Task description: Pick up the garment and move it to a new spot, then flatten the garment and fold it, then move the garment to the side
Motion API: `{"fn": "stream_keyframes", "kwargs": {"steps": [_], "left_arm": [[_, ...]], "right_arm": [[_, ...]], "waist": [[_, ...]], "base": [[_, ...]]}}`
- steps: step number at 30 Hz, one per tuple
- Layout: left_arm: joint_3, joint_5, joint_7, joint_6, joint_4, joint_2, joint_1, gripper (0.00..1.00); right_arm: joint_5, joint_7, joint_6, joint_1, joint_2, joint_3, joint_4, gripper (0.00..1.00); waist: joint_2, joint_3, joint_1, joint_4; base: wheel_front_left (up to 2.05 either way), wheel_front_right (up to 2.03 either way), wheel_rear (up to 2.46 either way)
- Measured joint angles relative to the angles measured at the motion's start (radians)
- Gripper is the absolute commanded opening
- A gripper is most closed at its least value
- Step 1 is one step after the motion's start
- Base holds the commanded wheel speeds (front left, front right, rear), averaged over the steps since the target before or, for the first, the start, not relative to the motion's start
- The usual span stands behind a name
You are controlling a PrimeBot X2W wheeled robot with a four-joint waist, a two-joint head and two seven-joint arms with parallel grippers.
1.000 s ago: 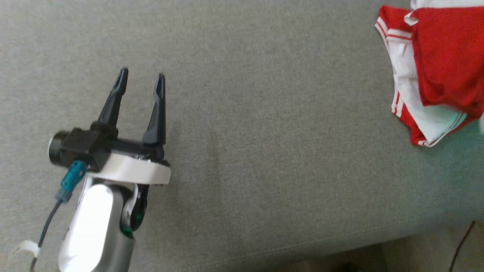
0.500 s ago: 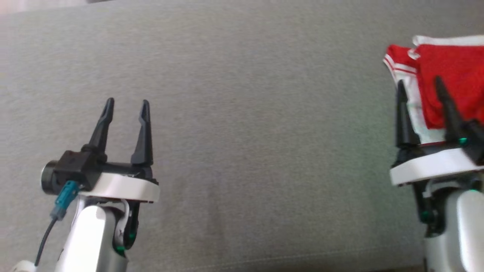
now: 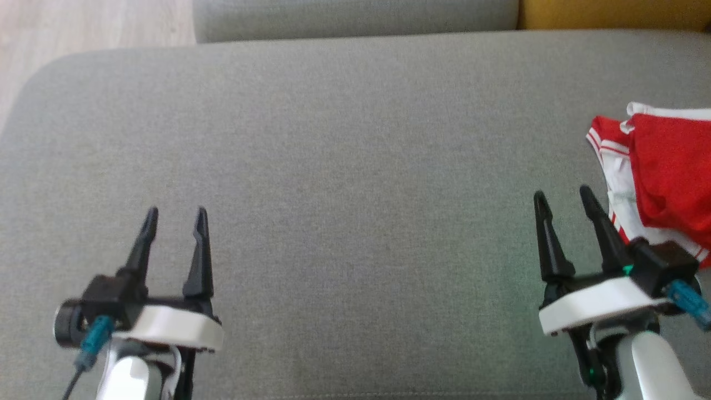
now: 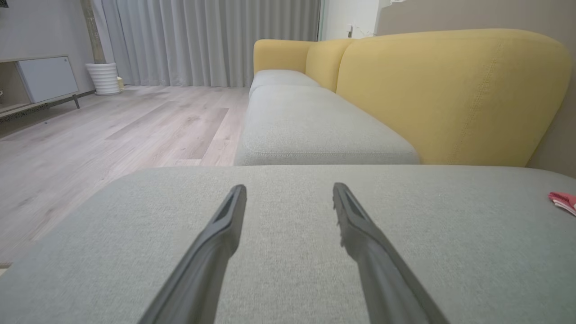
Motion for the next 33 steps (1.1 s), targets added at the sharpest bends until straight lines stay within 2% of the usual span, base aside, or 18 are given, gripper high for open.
{"fn": "stream_keyframes", "kwargs": {"steps": [19,33], "left_arm": [[-0.057,0.019,0.044,0.000,0.005,0.035,0.112,1.00],[-0.057,0.005,0.061,0.017,0.004,0.039,0.133,1.00]], "right_arm": [[-0.056,0.043,0.000,0.144,0.005,-0.046,-0.081,1.00],[-0.054,0.055,0.000,0.176,0.005,-0.050,-0.098,1.00]], "waist": [[0.0000,-0.126,0.0000,-0.006],[0.0000,-0.136,0.0000,-0.016]], "base": [[0.00,0.00,0.00],[0.00,0.00,0.00]]}}
